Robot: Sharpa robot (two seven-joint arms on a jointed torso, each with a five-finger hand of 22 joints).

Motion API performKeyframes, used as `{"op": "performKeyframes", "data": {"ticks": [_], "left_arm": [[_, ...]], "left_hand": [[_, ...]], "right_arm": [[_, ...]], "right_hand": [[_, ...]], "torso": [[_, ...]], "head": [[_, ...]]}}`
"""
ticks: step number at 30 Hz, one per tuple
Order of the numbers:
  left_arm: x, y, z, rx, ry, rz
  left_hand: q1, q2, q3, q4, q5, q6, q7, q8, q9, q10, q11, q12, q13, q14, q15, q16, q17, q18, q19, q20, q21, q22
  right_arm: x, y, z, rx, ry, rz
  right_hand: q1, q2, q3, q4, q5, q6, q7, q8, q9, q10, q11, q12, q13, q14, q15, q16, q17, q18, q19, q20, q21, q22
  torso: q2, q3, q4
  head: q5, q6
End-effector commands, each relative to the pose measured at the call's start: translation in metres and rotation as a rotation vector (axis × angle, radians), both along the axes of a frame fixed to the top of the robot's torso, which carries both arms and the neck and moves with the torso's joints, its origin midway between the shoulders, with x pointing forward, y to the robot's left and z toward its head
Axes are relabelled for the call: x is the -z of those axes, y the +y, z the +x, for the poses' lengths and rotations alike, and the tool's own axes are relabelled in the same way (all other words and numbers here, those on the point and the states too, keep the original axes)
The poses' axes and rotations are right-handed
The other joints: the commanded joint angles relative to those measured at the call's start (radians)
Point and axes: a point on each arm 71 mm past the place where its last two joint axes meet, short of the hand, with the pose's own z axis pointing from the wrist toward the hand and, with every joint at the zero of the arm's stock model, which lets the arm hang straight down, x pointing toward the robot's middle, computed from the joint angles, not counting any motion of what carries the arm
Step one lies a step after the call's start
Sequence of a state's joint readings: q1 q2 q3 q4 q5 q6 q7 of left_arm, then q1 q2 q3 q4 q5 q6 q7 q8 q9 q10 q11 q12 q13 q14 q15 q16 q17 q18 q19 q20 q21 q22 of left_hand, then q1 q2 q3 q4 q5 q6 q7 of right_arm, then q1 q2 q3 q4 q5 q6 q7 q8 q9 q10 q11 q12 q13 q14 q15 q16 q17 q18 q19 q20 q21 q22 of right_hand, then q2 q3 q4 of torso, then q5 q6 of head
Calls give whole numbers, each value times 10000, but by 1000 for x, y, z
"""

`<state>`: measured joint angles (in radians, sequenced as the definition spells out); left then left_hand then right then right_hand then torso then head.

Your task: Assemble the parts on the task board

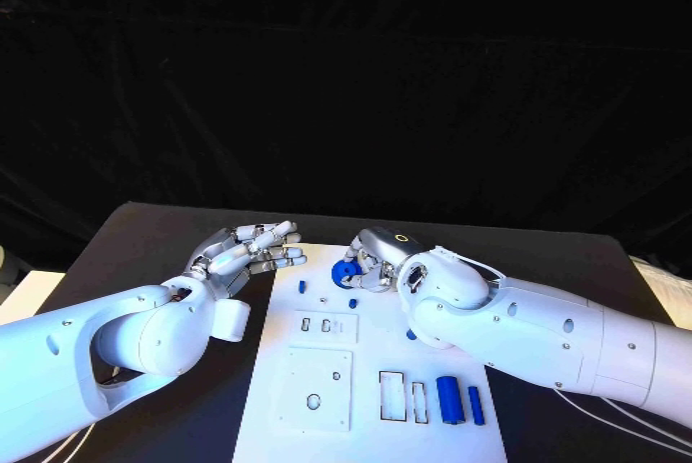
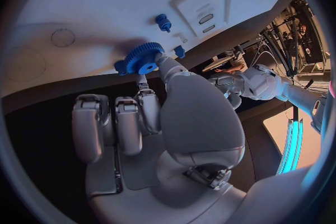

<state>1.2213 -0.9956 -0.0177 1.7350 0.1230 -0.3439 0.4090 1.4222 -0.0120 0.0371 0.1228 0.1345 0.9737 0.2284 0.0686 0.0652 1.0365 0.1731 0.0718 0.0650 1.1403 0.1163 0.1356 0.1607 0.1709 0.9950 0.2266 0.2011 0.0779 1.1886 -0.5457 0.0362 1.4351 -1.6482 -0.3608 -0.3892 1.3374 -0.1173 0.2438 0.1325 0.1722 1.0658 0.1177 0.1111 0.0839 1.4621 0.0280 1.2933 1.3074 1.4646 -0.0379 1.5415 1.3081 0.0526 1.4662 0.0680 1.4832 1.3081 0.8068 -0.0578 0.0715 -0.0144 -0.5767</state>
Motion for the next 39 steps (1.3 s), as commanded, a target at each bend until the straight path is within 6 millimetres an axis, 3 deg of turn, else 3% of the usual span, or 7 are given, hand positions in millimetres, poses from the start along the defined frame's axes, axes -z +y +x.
{"op": "performKeyframes", "data": {"ticks": [1, 4, 11, 22, 27, 34, 39], "left_arm": [[-2, -3, -1, 202, -101, -138], [-2, -3, -1, 220, -92, -141], [-2, -4, -1, 266, -70, -150], [-2, -4, -1, 283, -59, -152], [-2, -4, -1, 296, -60, -158], [-2, -2, -1, 244, -53, -135], [-1, -1, 0, 207, -47, -119]], "left_hand": [[97, 0, -8, -47, -52, -17, 31, -34, -2, -9, 30, -45, 11, -35, 64, -32, 11, 118, -2, 48, -37, -9], [97, 0, -8, -47, -52, -17, 31, -34, -2, -9, 30, -45, 11, -35, 64, -32, 11, 118, -2, 48, -37, -9], [93, 1, -13, -50, -52, -19, 31, -35, -2, -10, 30, -46, 11, -35, 65, -37, 13, 118, -2, 48, -40, -11], [89, 2, -19, -55, -53, -20, 31, -35, -3, -11, 31, -47, 11, -36, 66, -43, 15, 118, -2, 49, -44, -14], [89, 2, -19, -55, -53, -20, 31, -35, -3, -11, 31, -47, 11, -36, 66, -43, 15, 118, -2, 49, -44, -14], [83, 3, -26, -59, -53, -23, 31, -37, -3, -15, 32, -48, 10, -37, 68, -51, 17, 117, -2, 50, -49, -17], [83, 5, -27, -61, -53, -24, 30, -37, -3, -15, 32, -49, 10, -37, 68, -53, 18, 117, -2, 51, -50, -18]], "right_arm": [[2, 0, 2, 115, 43, -51], [2, 0, 3, 139, 142, -8], [4, 1, 5, 177, 320, -102], [5, 2, 5, 112, 462, -279], [1, -3, 2, 57, 122, 229], [-13, -38, -5, -1018, -257, 2861], [-22, -77, -7, -1259, 106, 4008]], "right_hand": [[-278, 39, 11, 156, -141, -464, 137, -253, -136, -70, 133, -98, 701, 956, 36, 34, 2137, -117, 229, -19, -4, 674], [-428, 57, -22, 274, -270, -914, 263, -491, -195, -112, 249, -162, 667, 954, 138, 29, 2129, -114, 219, 72, -16, 657], [-591, -45, -142, 457, -449, -1264, 358, -508, -183, -220, 347, -332, 566, 946, 234, 11, 2099, -97, 185, 182, -51, 590], [-636, -141, -287, 561, -421, -1170, 343, -429, -132, -235, 348, -327, 572, 945, 250, 11, 2100, -93, 179, 215, -57, 583], [-643, -115, -329, 613, -336, -1055, 318, -399, -109, -198, 326, -244, 626, 951, 235, 25, 2127, -99, 194, 209, -42, 616], [-294, -22, -268, 460, -9, -1255, 362, -503, -155, -284, 349, -374, 546, 930, 242, -24, 2041, -79, 147, 207, -91, 517], [-2, 36, -179, 232, 147, -1187, 364, -459, -134, -368, 349, -495, 472, 923, 249, -40, 2018, -64, 105, 218, -130, 447]], "torso": [[-2, 1, -2], [-1, 3, 1], [6, 6, 7], [-1, 3, -10], [-5, 13, 12], [-45, 15, -56], [-124, 79, -222]], "head": [[-10, 12], [-18, 8], [-27, 4], [-11, -14], [-19, 7], [8, 3], [74, 23]]}}
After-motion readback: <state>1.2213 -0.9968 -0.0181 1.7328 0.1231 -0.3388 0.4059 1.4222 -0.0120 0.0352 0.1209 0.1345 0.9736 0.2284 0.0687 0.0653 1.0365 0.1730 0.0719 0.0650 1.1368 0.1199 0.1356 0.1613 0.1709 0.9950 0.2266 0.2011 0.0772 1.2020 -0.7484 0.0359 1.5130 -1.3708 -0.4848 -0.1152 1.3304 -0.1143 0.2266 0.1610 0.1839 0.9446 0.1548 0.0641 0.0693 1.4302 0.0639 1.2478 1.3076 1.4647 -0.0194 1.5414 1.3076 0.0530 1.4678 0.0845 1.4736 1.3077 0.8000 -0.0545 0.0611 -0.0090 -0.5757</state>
